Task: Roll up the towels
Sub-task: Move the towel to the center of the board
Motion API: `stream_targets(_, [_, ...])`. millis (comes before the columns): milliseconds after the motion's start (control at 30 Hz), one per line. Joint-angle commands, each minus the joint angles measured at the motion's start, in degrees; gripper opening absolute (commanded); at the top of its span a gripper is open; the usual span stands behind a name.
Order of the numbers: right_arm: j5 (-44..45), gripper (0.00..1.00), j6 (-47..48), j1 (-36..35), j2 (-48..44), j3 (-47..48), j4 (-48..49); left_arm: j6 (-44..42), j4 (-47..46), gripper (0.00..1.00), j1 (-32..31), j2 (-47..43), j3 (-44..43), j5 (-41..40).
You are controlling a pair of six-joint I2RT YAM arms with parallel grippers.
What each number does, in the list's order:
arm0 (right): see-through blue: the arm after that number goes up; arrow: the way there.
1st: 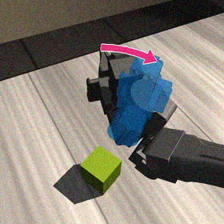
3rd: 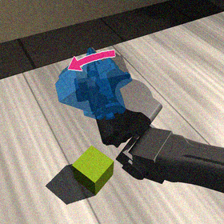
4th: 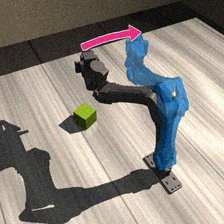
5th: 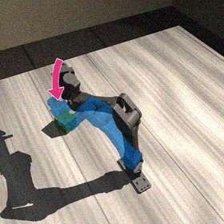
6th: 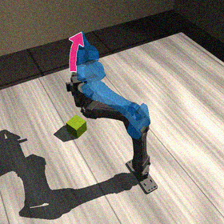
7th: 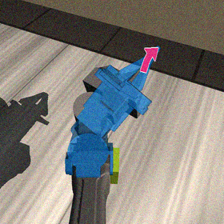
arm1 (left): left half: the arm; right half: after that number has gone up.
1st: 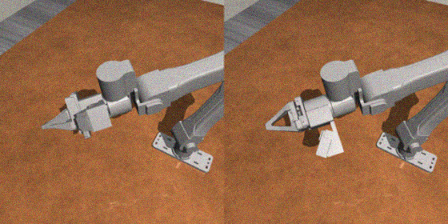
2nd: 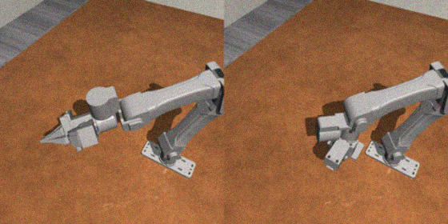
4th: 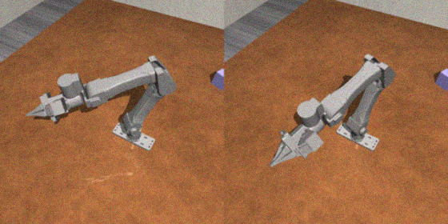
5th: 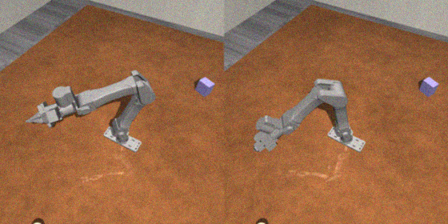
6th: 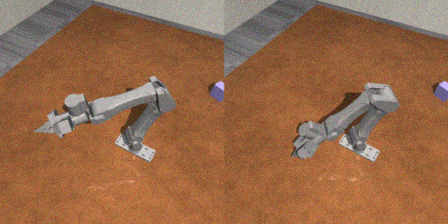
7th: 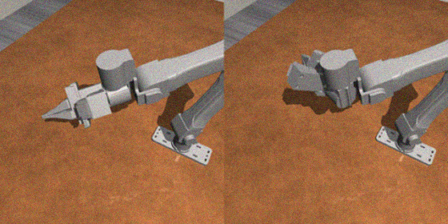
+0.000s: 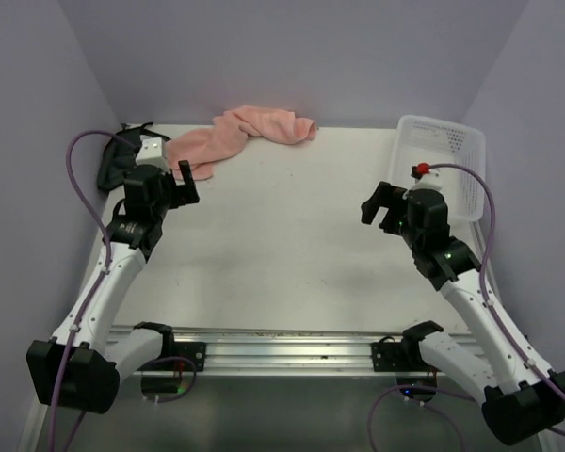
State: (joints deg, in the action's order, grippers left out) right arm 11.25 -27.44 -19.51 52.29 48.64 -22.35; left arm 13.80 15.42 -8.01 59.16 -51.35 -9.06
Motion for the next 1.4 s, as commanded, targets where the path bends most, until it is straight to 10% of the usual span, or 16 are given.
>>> stream_targets(0, [3.17,0.99,1.51,-0.01,-5.61,1.02,-2.88,4.03,-2.39,1.00,0.36,2.18,-4.11,-5.09])
stream_targets(367, [-8.08,0.99,1.87,0.00,-7.65,-3.46,1.25,11.95,-10.13,0.98,11.34,28.44,-8.05,3.52])
stream_targets(867, [-6.24,0.99,2.66,-0.80,-7.38,-2.94,1.43,13.09,-11.29,0.84,11.17,55.08,-28.18,7.82])
stream_targets(1367, [-5.45,0.99,2.74,-0.80,-5.01,-2.85,1.87,15.29,-17.17,0.77,9.51,60.02,-29.07,4.84])
